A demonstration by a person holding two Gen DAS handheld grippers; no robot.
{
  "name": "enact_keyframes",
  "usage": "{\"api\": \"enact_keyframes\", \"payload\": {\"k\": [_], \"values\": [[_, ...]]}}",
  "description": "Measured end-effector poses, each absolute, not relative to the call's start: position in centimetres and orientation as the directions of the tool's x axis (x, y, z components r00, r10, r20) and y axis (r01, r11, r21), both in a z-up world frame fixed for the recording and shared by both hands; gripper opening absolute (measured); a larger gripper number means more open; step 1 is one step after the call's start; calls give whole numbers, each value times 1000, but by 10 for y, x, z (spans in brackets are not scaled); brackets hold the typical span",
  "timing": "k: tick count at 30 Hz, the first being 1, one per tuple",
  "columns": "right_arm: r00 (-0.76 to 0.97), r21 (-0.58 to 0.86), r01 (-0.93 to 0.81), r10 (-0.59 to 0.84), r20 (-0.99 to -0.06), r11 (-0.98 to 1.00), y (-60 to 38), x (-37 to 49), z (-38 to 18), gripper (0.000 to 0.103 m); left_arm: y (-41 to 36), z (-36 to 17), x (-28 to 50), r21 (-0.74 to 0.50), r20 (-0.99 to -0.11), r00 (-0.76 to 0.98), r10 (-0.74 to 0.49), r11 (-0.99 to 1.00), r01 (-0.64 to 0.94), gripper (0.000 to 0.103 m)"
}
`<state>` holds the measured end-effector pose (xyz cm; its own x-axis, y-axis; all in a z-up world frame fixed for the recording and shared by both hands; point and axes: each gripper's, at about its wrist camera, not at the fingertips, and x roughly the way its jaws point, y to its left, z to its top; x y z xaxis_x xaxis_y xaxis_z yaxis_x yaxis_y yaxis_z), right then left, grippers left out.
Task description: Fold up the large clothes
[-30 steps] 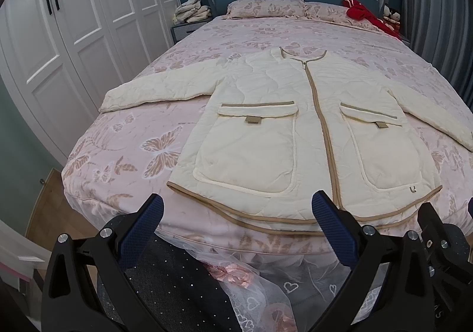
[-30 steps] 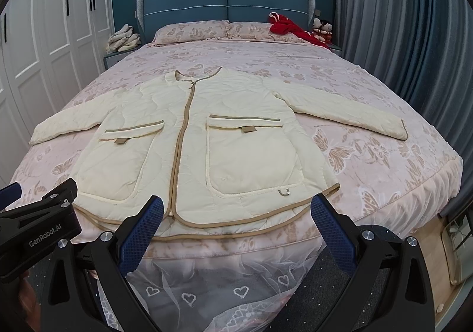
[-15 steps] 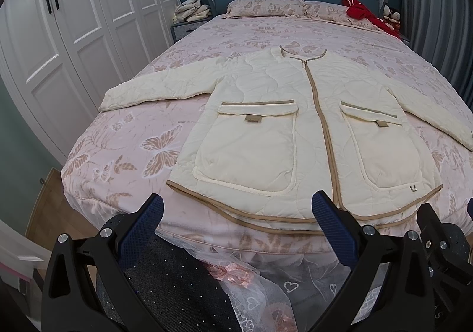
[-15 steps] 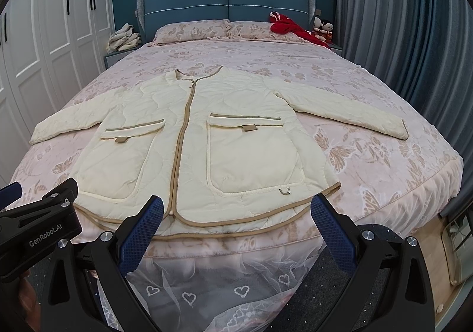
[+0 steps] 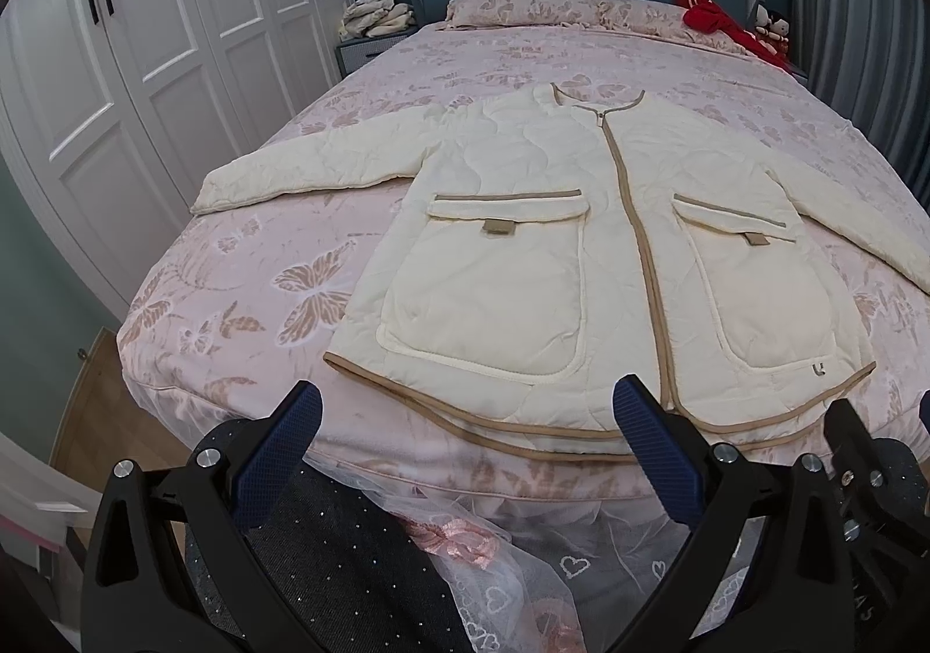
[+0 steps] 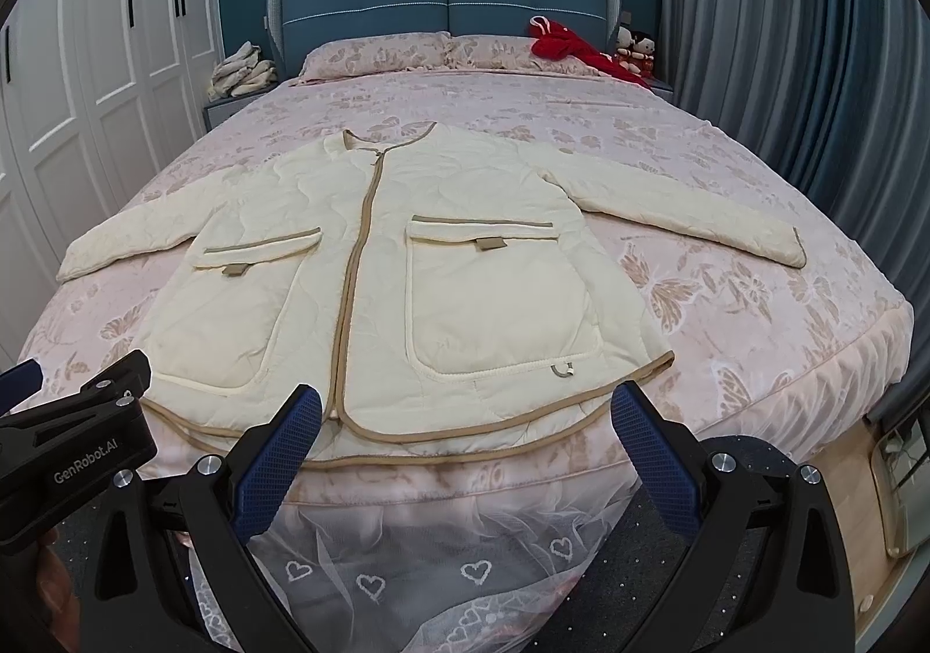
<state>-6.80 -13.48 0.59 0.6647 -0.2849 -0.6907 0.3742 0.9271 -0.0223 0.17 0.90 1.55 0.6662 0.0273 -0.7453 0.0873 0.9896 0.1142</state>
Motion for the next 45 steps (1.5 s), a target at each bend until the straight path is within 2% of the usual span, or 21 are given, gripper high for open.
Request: {"api": "enact_keyframes", "payload": {"k": [14, 19, 25, 31, 38, 41, 44, 45], "values": [[635, 47, 478, -308, -709, 877, -216, -31, -5, 98, 5, 6, 52, 96, -754, 655, 52, 995, 32, 98], [624, 146, 563, -304, -720, 813, -303, -10, -14, 98, -2, 4, 70, 82, -757, 653, 35, 996, 41, 98], [535, 244, 756, -358, -765, 608, -451, 5, -44, 98, -19, -5, 90, 106, -763, 645, 35, 992, 71, 98], [456, 215, 846, -451, -767, 489, -554, 11, -64, 98, -32, -21, 110, 107, -801, 597, 45, 992, 68, 98], [405, 249, 899, -470, -784, 360, -640, 9, -87, 98, -40, -34, 131, 121, -817, 572, 69, 991, 54, 98], [384, 261, 914, -461, -800, 310, -665, 6, -97, 93, -40, -37, 139, 122, -822, 564, 76, 992, 44, 98], [380, 268, 917, -448, -809, 295, -676, 9, -101, 81, -40, -39, 146, 125, -823, 563, 83, 991, 36, 98], [384, 272, 916, -447, -808, 295, -680, 11, -101, 74, -40, -39, 149, 125, -822, 563, 85, 992, 34, 98]]}}
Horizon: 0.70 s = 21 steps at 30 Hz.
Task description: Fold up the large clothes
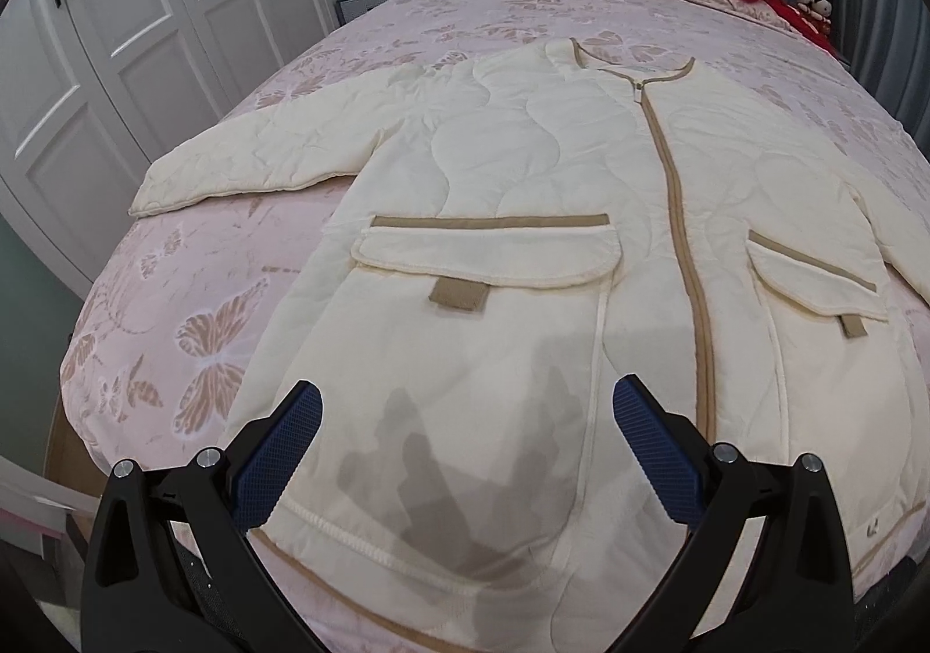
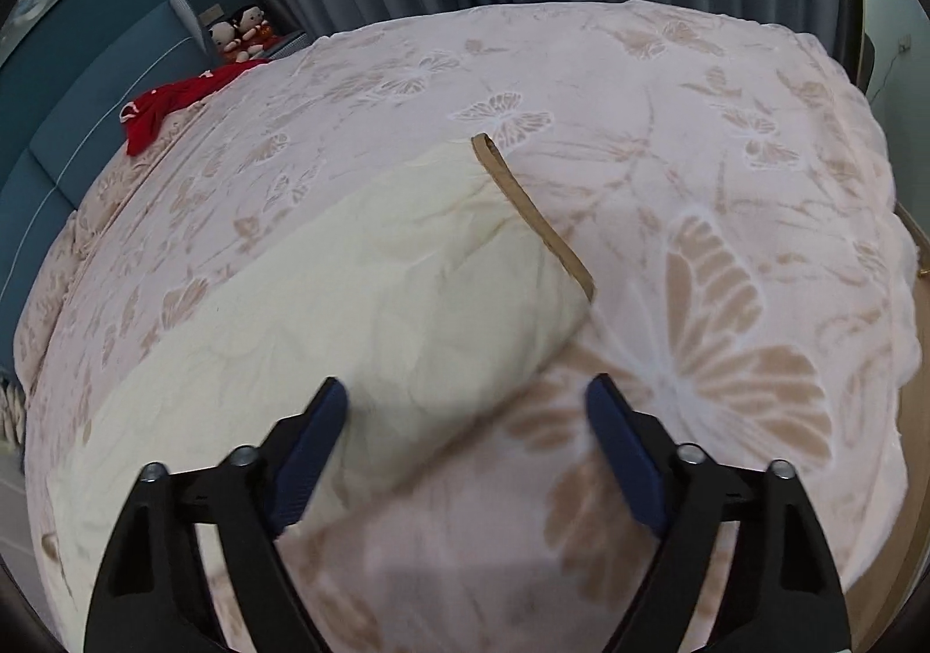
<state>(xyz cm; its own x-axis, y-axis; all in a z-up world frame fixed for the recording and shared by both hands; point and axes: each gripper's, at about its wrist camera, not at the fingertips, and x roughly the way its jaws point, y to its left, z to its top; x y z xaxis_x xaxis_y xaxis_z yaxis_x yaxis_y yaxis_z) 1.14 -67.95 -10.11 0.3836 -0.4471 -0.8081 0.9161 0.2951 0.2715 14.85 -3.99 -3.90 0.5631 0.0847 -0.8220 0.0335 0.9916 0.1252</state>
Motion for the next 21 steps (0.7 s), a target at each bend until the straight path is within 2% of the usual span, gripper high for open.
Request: {"api": "enact_keyframes", "payload": {"k": [1, 2, 3, 4, 5, 6, 9, 12, 17, 21], "values": [[388, 273, 914, -447, -806, 300, -682, 15, -100, 68, -40, -39, 151, 124, -820, 565, 85, 992, 31, 98], [392, 274, 911, -444, -806, 307, -683, 18, -99, 59, -39, -39, 153, 124, -818, 569, 86, 992, 27, 98], [393, 269, 910, -445, -805, 317, -683, 24, -97, 44, -39, -38, 155, 125, -816, 572, 88, 992, 25, 98], [398, 266, 906, -449, -800, 328, -684, 28, -94, 34, -39, -38, 157, 126, -814, 573, 90, 992, 23, 98], [409, 265, 899, -452, -793, 348, -683, 35, -88, 17, -38, -38, 158, 125, -813, 575, 91, 992, 20, 98], [418, 264, 894, -457, -785, 363, -678, 40, -81, 11, -37, -38, 160, 121, -812, 577, 88, 993, 18, 98], [501, 283, 845, -489, -714, 454, -655, 60, -44, 9, -35, -36, 166, 111, -806, 587, 80, 994, 17, 98], [620, 316, 750, -450, -643, 581, -615, 92, -2, 9, -34, -29, 182, 84, -798, 600, 54, 996, 22, 98], [798, 303, 473, -256, -546, 827, -504, 159, 57, 9, -32, -4, 210, -32, -776, 630, -36, 999, 18, 98], [843, 324, 258, -48, -537, 910, -423, 204, 63, 9, -25, 8, 227, -165, -760, 633, -147, 986, 31, 98]]}}
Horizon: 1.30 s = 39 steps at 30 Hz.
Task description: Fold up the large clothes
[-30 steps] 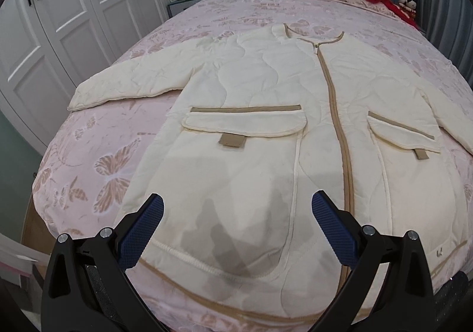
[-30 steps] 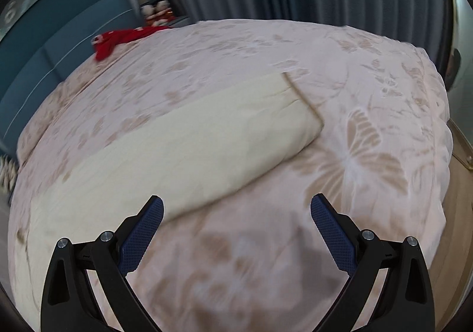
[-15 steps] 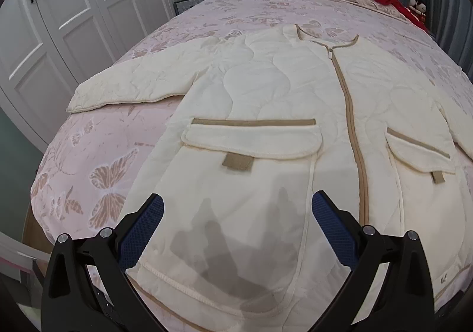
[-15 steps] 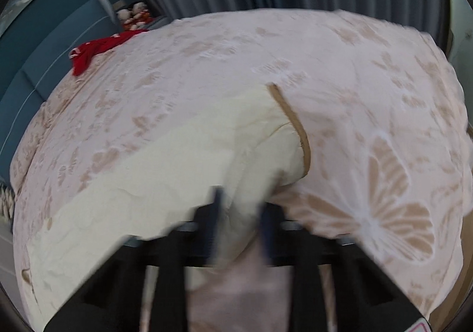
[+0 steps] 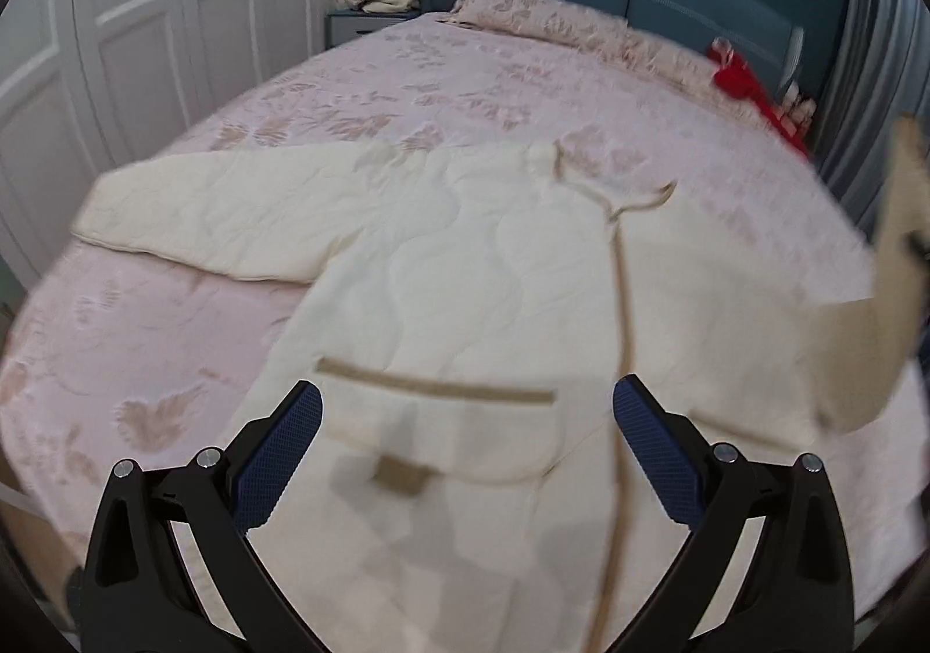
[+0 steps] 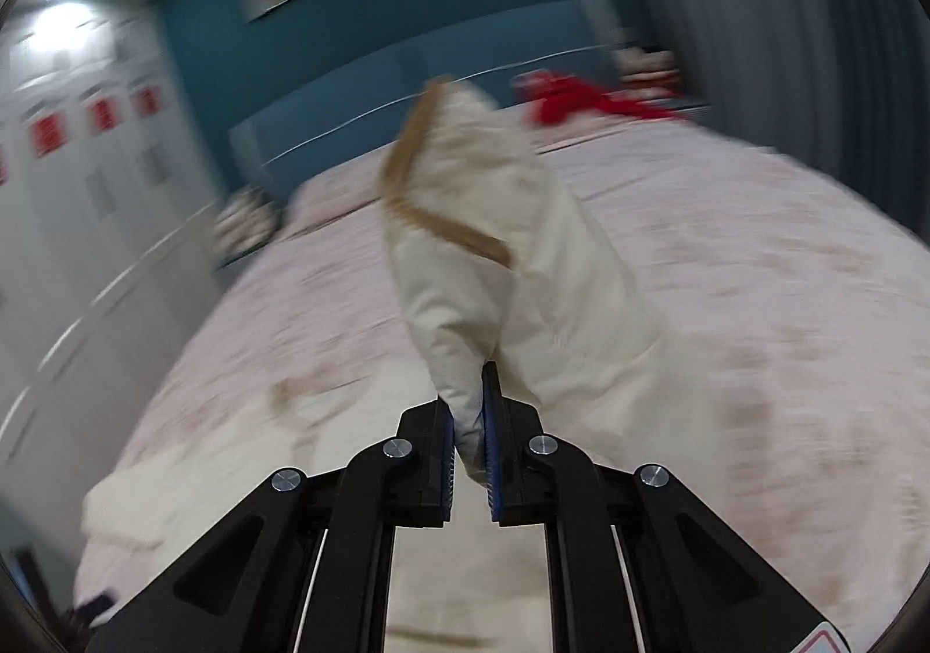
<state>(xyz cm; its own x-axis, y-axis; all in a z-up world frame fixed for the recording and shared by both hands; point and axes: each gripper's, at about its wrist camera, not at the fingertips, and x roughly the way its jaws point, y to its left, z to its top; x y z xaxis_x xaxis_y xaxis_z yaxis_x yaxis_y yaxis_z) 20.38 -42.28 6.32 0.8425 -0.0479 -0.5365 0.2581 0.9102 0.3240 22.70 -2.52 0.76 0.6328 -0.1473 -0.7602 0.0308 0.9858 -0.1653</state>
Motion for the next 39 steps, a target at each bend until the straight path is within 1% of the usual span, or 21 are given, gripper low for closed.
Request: {"api": "enact_keyframes", "payload": {"k": [2, 6, 10, 13, 16, 20, 21, 23, 24, 25, 26, 27, 28, 29, 30, 32, 37, 39], "values": [[836, 337, 155, 58, -546, 929, -381, 226, 53, 9, -23, 8, 242, -230, -757, 619, -211, 972, 49, 98], [787, 345, 39, 184, -590, 938, -323, 255, 20, 9, -22, 2, 270, -354, -751, 573, -327, 933, 68, 98], [725, 304, -4, 212, -655, 953, -285, 268, -19, 9, -21, -2, 290, -495, -711, 544, -446, 867, 64, 98], [701, 295, -28, 229, -676, 955, -261, 277, -37, 9, -29, -11, 308, -592, -690, 476, -545, 803, 62, 98], [683, 288, -67, 255, -685, 955, -237, 278, -50, 9, -40, -27, 330, -645, -688, 401, -605, 763, 45, 98], [669, 256, -124, 272, -692, 959, -210, 271, -59, 12, -52, -42, 353, -615, -730, 344, -590, 787, 45, 97], [667, 251, -132, 274, -693, 959, -206, 271, -59, 14, -54, -47, 357, -599, -745, 331, -579, 799, 49, 94], [664, 253, -143, 282, -693, 957, -203, 267, -61, 18, -55, -54, 360, -587, -753, 321, -575, 807, 68, 70], [660, 259, -143, 287, -694, 955, -205, 266, -60, 19, -57, -57, 363, -592, -750, 303, -588, 801, 88, 64], [657, 272, -141, 296, -694, 952, -206, 263, -61, 21, -58, -60, 365, -601, -745, 285, -603, 792, 106, 49], [651, 292, -136, 308, -694, 947, -209, 258, -60, 26, -60, -62, 367, -600, -747, 271, -607, 791, 119, 34], [650, 314, -128, 319, -690, 941, -213, 253, -60, 35, -61, -62, 369, -591, -751, 270, -603, 795, 134, 26], [655, 329, -112, 318, -685, 938, -220, 244, -60, 42, -61, -62, 371, -582, -754, 272, -598, 800, 146, 13], [666, 335, -91, 308, -680, 938, -227, 234, -59, 50, -57, -61, 373, -576, -752, 277, -598, 801, 164, 6], [673, 343, -76, 302, -675, 936, -235, 226, -59, 53, -54, -58, 375, -573, -749, 287, -597, 801, 172, 6], [684, 372, -17, 282, -673, 928, -262, 205, -59, 56, -44, -48, 381, -548, -747, 328, -578, 815, 188, 5], [685, 431, 191, 195, -702, 882, -344, 177, -77, 56, -25, -25, 392, -461, -755, 420, -503, 863, 206, 4], [690, 497, 263, 199, -696, 827, -377, 174, -89, 57, -20, -20, 399, -409, -764, 457, -455, 890, 203, 4]]}}
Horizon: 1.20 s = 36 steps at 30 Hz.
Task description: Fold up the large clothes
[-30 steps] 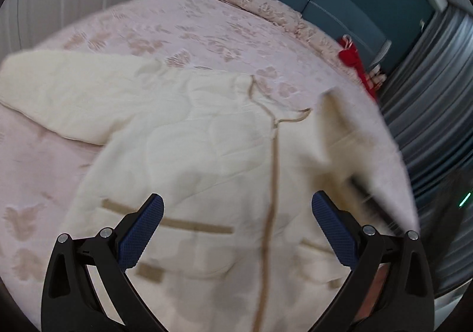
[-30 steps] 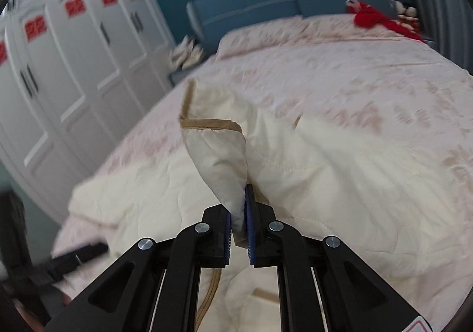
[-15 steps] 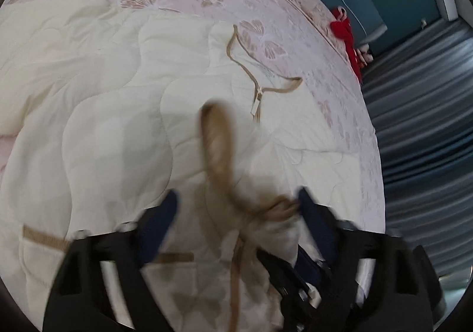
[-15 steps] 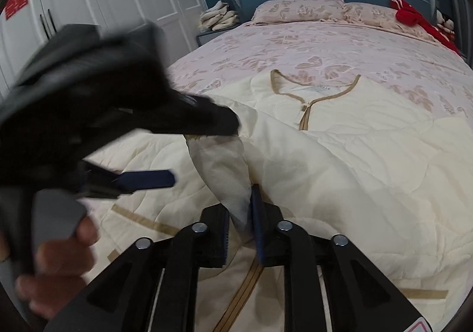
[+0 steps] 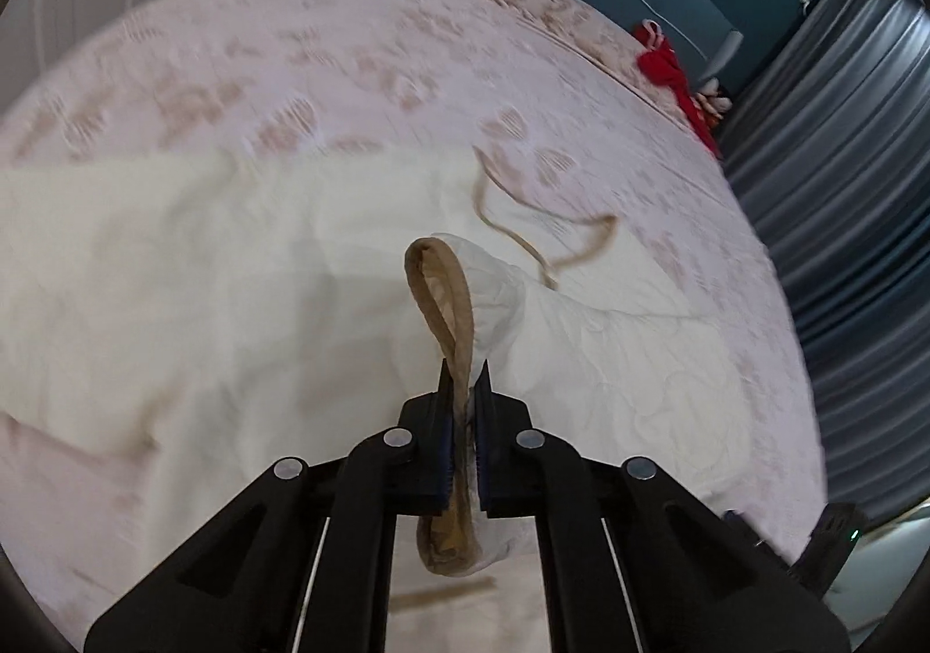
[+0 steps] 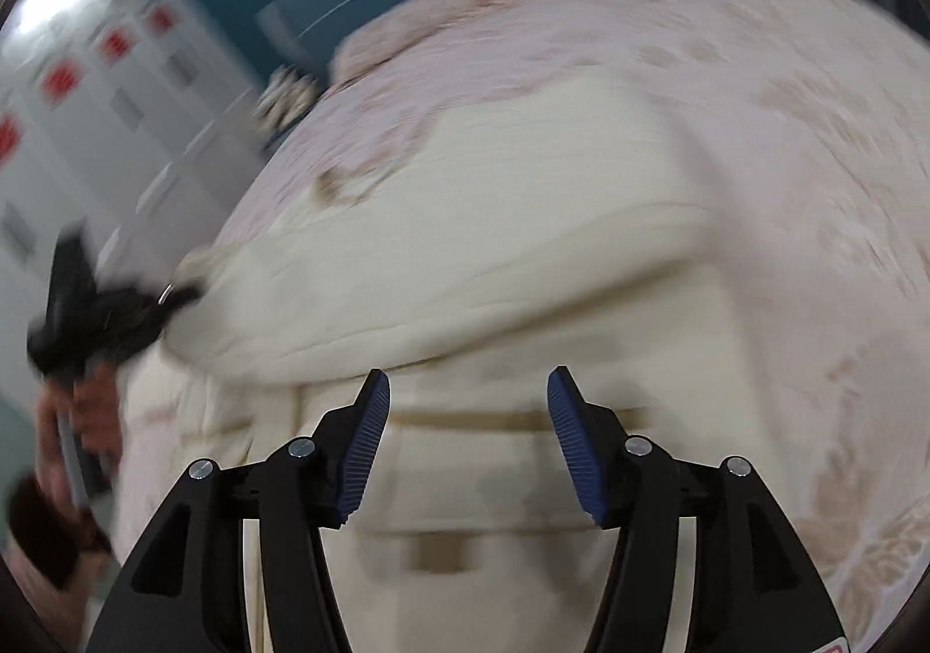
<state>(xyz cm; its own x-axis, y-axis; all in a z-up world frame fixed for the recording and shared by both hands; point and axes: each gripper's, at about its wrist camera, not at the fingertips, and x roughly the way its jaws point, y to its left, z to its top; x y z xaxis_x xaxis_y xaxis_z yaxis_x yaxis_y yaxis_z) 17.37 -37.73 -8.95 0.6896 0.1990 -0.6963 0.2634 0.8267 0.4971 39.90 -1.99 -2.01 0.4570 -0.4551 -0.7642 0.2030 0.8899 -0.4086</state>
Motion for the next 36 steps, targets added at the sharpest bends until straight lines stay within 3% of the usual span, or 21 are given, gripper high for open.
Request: {"api": "enact_keyframes", "payload": {"k": [5, 12, 13, 14, 15, 17, 21, 24, 29, 31, 36], "values": [[718, 634, 323, 255, -648, 702, -427, 189, -113, 57, -15, -20, 404, -312, -785, 496, -370, 929, 199, 4], [770, 686, 345, 226, -597, 641, -456, 218, -109, 56, -5, -39, 420, -233, -806, 523, -276, 961, 147, 4], [774, 689, 356, 214, -596, 631, -462, 220, -109, 53, -5, -43, 421, -226, -811, 520, -269, 963, 145, 4], [780, 695, 358, 209, -589, 624, -464, 222, -108, 35, -4, -51, 423, -213, -821, 511, -255, 967, 140, 4], [781, 693, 365, 201, -592, 622, -468, 223, -109, 9, -4, -56, 424, -215, -826, 503, -256, 967, 138, 4], [781, 665, 395, 149, -606, 634, -476, 218, -109, 1, -3, -68, 426, -210, -835, 492, -246, 969, 128, 4], [741, 564, 492, 21, -671, 663, -492, 206, -113, 0, 1, -90, 429, -203, -846, 484, -223, 975, 94, 4], [705, 495, 513, -15, -709, 701, -495, 203, -111, 0, 7, -97, 430, -216, -833, 508, -220, 974, 69, 12], [689, 327, 429, -71, -722, 842, -458, 209, -76, 0, 26, -77, 417, -272, -809, 539, -235, 962, 12, 50], [686, 267, 388, -83, -722, 882, -440, 217, -67, 0, 34, -56, 402, -268, -782, 587, -210, 963, -13, 52], [681, 226, 292, -36, -732, 929, -404, 238, -64, 0, 2, -34, 378, -338, -750, 560, -351, 932, 131, 52]]}}
